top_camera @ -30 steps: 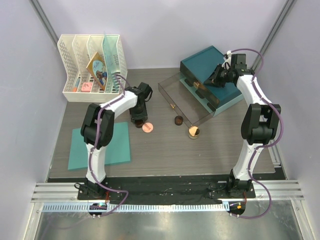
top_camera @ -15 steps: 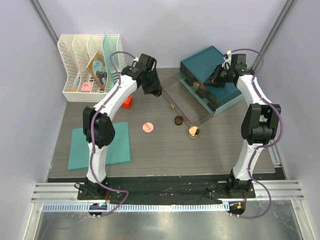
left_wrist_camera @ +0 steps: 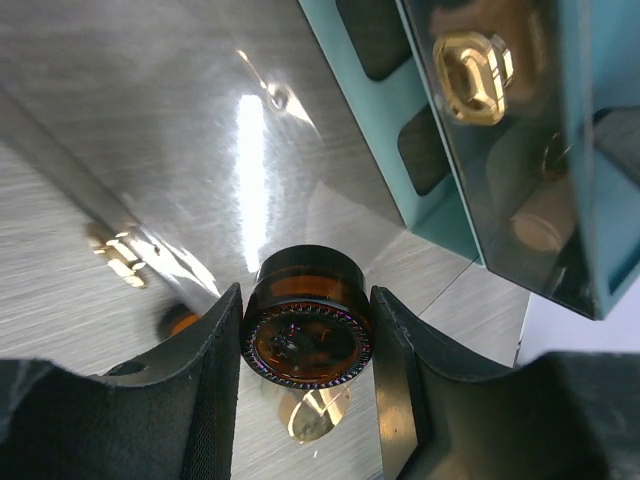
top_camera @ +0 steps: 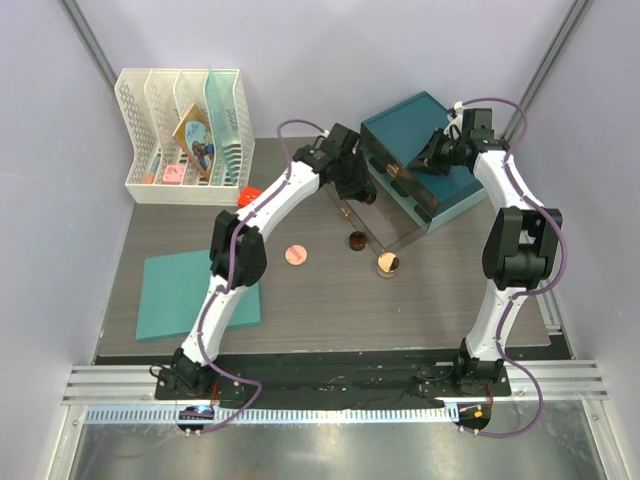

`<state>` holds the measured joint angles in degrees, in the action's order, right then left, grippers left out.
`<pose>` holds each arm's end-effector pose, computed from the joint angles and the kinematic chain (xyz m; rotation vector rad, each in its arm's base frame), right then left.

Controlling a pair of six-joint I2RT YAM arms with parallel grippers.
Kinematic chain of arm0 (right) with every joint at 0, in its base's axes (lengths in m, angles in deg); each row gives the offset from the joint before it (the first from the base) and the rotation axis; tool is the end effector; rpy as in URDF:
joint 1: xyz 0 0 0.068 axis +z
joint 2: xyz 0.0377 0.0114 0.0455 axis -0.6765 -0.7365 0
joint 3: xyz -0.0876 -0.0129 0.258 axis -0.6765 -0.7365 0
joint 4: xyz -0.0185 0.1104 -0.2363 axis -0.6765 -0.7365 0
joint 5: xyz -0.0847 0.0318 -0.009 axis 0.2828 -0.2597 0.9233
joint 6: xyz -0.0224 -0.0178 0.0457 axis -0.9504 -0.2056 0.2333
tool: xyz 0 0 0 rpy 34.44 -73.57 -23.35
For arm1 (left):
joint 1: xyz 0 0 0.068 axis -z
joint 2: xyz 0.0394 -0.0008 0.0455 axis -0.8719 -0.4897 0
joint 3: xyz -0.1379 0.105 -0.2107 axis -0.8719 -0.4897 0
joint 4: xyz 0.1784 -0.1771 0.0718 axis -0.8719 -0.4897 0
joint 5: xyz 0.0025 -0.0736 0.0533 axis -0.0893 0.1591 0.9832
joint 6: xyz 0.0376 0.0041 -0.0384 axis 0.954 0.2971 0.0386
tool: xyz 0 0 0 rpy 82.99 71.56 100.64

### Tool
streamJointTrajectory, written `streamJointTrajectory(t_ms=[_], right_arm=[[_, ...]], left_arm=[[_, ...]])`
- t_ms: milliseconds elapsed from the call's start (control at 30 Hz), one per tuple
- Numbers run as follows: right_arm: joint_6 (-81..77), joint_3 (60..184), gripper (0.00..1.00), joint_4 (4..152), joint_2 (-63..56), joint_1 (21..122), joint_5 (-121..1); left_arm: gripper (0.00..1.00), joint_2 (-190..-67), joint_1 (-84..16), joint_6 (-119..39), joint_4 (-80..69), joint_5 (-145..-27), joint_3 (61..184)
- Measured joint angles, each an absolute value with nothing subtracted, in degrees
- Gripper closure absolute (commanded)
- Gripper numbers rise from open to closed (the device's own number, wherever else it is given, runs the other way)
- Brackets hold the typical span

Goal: Organize the makeup

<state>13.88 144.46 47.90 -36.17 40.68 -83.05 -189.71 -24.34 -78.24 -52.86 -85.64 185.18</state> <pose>0.4519 0.0032 0.2692 0.2522 2.3687 0.8050 0.4271 -0.3202 0.2671 -0.2277 2.5505 -0.8185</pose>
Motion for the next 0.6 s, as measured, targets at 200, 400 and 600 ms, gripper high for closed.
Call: streamJointTrajectory(t_ms=[200, 400, 600], right_arm=[[13.9, 144.2, 0.86, 48.2, -36.1, 40.6, -83.2], [13.9, 143.9, 0.86, 48.6, -36.0, 40.6, -83.3], [13.9, 143.8, 0.86, 48.7, -35.9, 40.6, -83.3]], left_arm=[[0.79, -193.2, -22.6, -79.9, -51.0, -86.8, 185.5], [0.45, -196.6, -22.0, -80.9, -50.7, -88.6, 188.0], [0.33, -196.8, -21.7, -80.8, -50.1, -89.5, 188.0]])
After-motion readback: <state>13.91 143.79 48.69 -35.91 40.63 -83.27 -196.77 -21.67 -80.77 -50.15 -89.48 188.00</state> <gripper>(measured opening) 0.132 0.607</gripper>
